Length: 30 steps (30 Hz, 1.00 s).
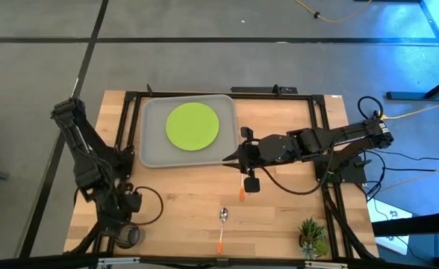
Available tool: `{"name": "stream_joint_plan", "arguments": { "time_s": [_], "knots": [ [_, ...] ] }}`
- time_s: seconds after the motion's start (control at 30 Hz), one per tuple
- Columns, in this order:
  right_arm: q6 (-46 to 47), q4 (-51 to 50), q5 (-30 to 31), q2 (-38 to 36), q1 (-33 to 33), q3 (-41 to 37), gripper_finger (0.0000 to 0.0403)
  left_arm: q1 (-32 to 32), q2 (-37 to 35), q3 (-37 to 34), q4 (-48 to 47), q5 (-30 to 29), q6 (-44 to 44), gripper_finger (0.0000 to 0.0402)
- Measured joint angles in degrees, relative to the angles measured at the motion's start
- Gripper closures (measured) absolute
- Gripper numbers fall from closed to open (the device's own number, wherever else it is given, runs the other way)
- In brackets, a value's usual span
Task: Pick and place plate/cup/fork/spoon on tray
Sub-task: Put the blue cup on the gray tray to the top left of the green plate
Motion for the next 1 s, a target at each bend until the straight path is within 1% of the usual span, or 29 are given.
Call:
{"name": "stream_joint_plan", "arguments": {
  "time_s": [0.23,0.47,0.7,1.0],
  "knots": [
    [0.0,0.0,0.0,0.0,0.0,0.0,0.034,-1.6,4.3,0.0,0.6,-3.9,0.0,0.0327],
    [0.0,-0.1,0.0,0.0,0.0,0.0,0.034,-1.5,6.0,0.0,1.2,-3.9,-1.3,0.0327],
    [0.1,-0.3,0.0,0.0,0.0,0.0,0.034,-1.6,6.0,0.0,1.2,-3.8,-1.4,0.0327],
    [1.4,-1.5,0.0,0.0,0.0,0.0,0.034,-3.1,7.2,0.0,1.1,-3.8,-1.5,0.0327]
  ]
}}
